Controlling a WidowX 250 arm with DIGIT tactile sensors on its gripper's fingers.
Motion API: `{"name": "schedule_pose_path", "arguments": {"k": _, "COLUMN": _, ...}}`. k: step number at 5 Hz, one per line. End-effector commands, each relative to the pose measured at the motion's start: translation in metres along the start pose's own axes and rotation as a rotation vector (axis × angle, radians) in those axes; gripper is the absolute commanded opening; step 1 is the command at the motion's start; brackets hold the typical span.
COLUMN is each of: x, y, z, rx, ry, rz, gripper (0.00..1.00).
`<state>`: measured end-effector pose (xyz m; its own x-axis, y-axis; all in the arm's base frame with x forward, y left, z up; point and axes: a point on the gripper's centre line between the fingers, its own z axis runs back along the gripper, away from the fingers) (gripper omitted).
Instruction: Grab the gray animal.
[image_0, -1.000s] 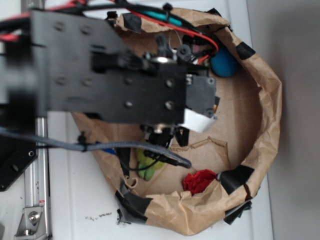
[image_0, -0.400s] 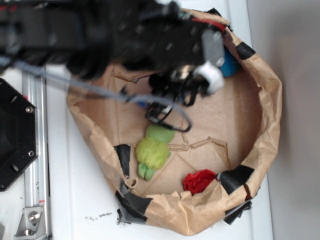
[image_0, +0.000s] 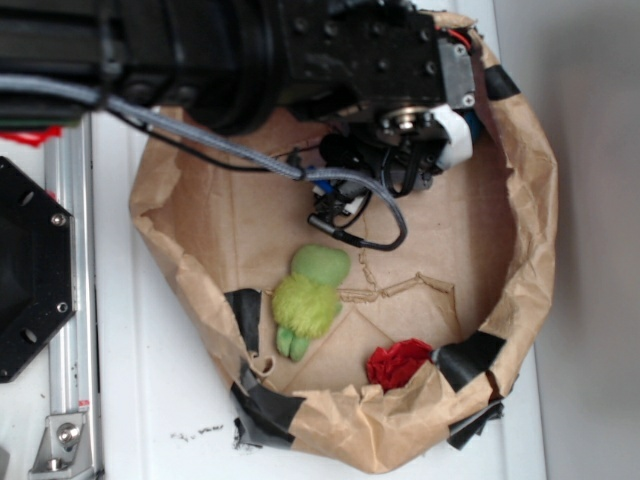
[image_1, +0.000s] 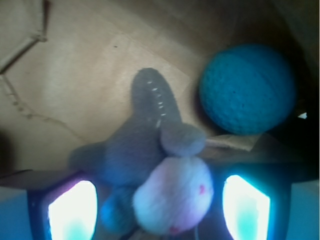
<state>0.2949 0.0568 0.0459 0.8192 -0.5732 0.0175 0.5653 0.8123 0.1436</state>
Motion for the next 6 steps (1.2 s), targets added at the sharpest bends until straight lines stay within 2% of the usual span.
{"name": "schedule_pose_path", "arguments": {"k": 1, "x": 0.008, "y": 0.021, "z": 0.006, "rx": 0.093, "ry": -0.05, "rz": -0.003, "gripper": 1.0}}
{"name": "schedule_pose_path", "arguments": {"k": 2, "x": 0.016, "y": 0.016, "z": -0.002, "rx": 0.074, "ry": -0.04, "rz": -0.007, "gripper": 1.0}}
{"name": "schedule_pose_path", "arguments": {"k": 3, "x": 0.015, "y": 0.017, "z": -0.005, "rx": 0.07, "ry": -0.01, "rz": 0.003, "gripper": 0.0}}
{"name": "schedule_pose_path", "arguments": {"k": 4, "x": 0.011, "y": 0.016, "z": -0.001, "rx": 0.054, "ry": 0.012, "rz": 0.03, "gripper": 0.0}}
{"name": "schedule_pose_path", "arguments": {"k": 5, "x": 0.01, "y": 0.006, "z": 0.018, "rx": -0.026, "ry": 0.046, "rz": 0.022, "gripper": 0.0}}
{"name": "schedule_pose_path", "arguments": {"k": 6, "x": 0.013, "y": -0.014, "z": 0.065, "rx": -0.023, "ry": 0.18, "rz": 0.095, "gripper": 0.0}}
